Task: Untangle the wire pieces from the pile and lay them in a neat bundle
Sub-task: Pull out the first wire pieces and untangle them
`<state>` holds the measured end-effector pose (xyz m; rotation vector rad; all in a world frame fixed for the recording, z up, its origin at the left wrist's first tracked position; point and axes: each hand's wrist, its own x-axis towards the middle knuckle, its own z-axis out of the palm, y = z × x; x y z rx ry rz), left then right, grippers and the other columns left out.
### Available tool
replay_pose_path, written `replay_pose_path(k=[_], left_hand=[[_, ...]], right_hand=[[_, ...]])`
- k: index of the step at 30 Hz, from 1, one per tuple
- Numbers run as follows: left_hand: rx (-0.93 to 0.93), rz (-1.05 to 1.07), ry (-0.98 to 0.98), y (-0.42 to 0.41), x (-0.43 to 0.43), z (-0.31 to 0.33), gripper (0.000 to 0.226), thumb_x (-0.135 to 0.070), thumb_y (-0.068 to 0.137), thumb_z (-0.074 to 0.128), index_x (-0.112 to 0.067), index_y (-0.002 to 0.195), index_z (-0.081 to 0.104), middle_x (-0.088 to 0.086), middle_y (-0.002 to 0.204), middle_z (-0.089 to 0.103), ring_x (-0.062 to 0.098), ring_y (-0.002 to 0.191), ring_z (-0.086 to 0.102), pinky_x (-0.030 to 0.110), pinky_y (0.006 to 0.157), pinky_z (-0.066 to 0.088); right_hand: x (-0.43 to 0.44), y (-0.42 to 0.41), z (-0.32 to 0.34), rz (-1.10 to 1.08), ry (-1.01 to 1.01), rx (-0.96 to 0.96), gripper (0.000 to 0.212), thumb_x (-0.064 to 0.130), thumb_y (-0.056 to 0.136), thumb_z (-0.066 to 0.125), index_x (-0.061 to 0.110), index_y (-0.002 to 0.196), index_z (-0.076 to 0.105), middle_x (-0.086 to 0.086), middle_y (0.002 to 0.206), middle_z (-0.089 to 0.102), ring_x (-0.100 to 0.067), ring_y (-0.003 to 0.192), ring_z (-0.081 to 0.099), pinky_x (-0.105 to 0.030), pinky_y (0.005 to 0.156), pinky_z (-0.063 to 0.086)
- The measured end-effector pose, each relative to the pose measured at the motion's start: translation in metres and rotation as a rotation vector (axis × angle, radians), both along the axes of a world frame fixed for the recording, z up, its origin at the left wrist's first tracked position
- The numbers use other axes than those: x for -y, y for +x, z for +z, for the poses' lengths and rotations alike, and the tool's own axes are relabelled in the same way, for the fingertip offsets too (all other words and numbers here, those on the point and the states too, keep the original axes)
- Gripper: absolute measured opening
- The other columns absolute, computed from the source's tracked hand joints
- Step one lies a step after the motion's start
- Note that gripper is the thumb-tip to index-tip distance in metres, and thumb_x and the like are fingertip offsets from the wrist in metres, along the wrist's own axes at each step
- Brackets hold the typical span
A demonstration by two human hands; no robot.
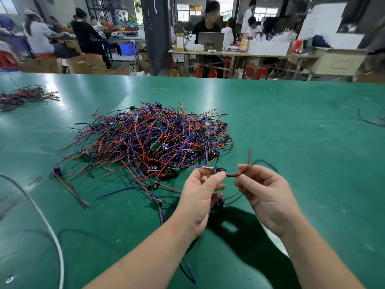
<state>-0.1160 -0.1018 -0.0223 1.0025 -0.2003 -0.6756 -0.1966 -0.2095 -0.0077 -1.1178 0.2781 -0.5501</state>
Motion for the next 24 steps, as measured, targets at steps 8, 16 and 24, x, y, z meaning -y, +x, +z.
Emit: replay_pose_path(k=[8, 16, 24], left_hand=[[-0.014, -0.031, -0.114, -0.002, -0.006, -0.001, 0.024, -0.020, 0.061, 0.075, -0.017, 0.075, 0.055, 0.002, 0.073, 0.067, 0.010, 0.061, 0.061, 0.019, 0.059, 0.048], [0.320, -0.074, -0.048, -0.012, -0.008, -0.002, 0.011, -0.004, 0.072, 0.072, -0.012, 0.080, 0.073, 0.000, 0.079, 0.073, 0.005, 0.068, 0.065, 0.014, 0.066, 0.050], [0.171, -0.317, 0.220, -0.009, -0.018, 0.004, 0.038, -0.042, 0.061, 0.072, -0.007, 0.074, 0.068, 0.007, 0.064, 0.068, 0.014, 0.053, 0.065, 0.020, 0.048, 0.051]], right_hand=[[-0.021, 0.011, -0.009, -0.009, -0.010, -0.053, 0.026, 0.020, 0.049, 0.079, 0.009, 0.073, 0.075, -0.006, 0.071, 0.071, -0.010, 0.060, 0.063, -0.016, 0.057, 0.050], [-0.009, 0.010, 0.004, -0.059, 0.331, 0.002, 0.013, 0.011, 0.067, 0.063, 0.009, 0.065, 0.076, -0.003, 0.061, 0.066, -0.006, 0.052, 0.061, -0.014, 0.049, 0.050], [0.009, -0.007, 0.006, 0.085, -0.108, -0.370, 0.016, 0.019, 0.059, 0.074, 0.006, 0.067, 0.074, -0.005, 0.061, 0.063, -0.009, 0.051, 0.053, -0.014, 0.046, 0.040]])
